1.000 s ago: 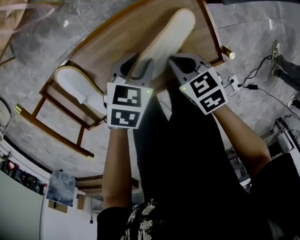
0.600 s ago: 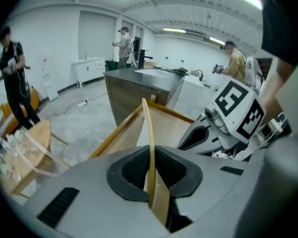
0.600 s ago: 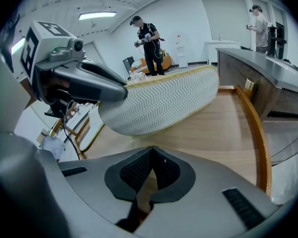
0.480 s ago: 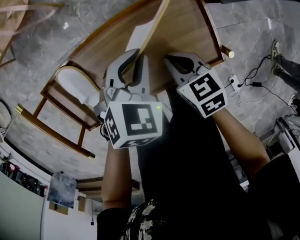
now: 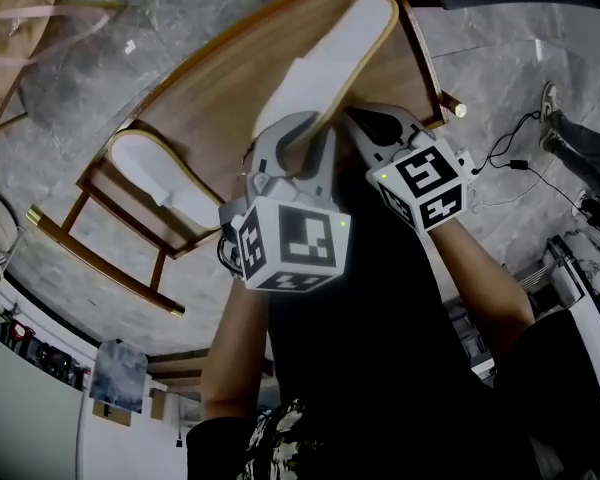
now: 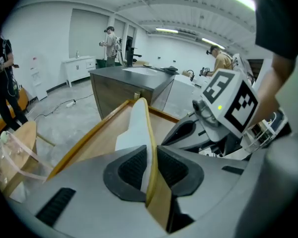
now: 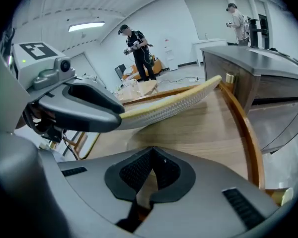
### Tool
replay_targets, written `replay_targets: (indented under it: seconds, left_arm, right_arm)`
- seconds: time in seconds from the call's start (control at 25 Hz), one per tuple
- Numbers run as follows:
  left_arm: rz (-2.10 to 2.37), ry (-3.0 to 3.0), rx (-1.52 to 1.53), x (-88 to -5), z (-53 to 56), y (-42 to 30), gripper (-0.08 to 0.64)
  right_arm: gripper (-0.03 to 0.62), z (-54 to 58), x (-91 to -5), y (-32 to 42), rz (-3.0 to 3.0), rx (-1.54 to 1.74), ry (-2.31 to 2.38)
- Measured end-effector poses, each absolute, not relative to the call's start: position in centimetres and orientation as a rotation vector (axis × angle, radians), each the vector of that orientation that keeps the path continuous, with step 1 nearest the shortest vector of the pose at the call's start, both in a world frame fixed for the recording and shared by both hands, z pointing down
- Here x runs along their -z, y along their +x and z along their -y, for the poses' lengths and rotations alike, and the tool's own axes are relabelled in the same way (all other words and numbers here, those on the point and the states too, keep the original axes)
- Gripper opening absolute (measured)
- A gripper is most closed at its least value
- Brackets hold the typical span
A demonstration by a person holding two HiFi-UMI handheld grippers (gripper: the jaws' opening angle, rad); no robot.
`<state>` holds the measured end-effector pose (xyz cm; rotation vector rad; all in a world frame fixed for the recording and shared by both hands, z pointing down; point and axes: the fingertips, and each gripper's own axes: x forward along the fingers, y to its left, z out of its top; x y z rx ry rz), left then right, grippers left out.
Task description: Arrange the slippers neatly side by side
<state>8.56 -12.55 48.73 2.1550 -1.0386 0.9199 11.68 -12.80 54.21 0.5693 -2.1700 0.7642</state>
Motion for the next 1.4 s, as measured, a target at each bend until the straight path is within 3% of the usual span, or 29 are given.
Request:
replay_targets:
  seconds: [0.32,0.4,0.52,0.76,0.84,0.92,0.96,1.0,1.2,1.4]
  left_arm:
    - [0.943,2.08,-0.91,-52.3,10.0,10.5,0.06]
    - [0.958,2.05,-0.907,-53.1,9.8,10.0,0.023]
    - [0.963,1.993,-0.878,-54.1,9.6,9.3,0.023]
    - [1.044,1.743,-0.527,-53.9,8.9,8.6,0.02]
    - [1.061,1.687,-0.471,-54.3,8.5,9.0,0.111]
    - [1.088,1.657,-0.463,-54.6,8.3,9.1,0.121]
    - [1.106,1.644,-0.464,-54.8,8.3,9.0,0.121]
    - [1.119,1.63,-0.463,-54.9,8.3,9.0,0.121]
    - [1.141,1.581,-0.46,-55.8,8.3,8.9,0.121]
    - [1.179,1.565,-0.47,-56.1,8.7,8.9,0.106]
  right_arm:
    - [-0.009,12.3,-55.1,12.3,2.144,-0.786,0.563]
    - [-0.009,11.9,-55.3,12.6,2.133,-0.787,0.556]
    - [-0.008,11.5,-54.9,13.0,2.148,-0.784,0.523]
    - [-0.008,10.8,-50.1,9.8,2.398,-0.599,0.052]
    - [-0.008,11.0,-49.1,8.6,2.432,-0.477,-0.115]
    - [-0.008,11.7,-49.0,7.4,2.422,-0.326,-0.268]
    - [0.025,12.0,-49.1,6.9,2.399,-0.246,-0.344]
    - [0.102,12.4,-49.3,6.5,2.366,-0.17,-0.415]
    - [0.137,13.7,-51.4,5.6,2.151,0.127,-0.659]
    - [0.137,13.4,-54.5,6.1,1.976,0.01,-0.769]
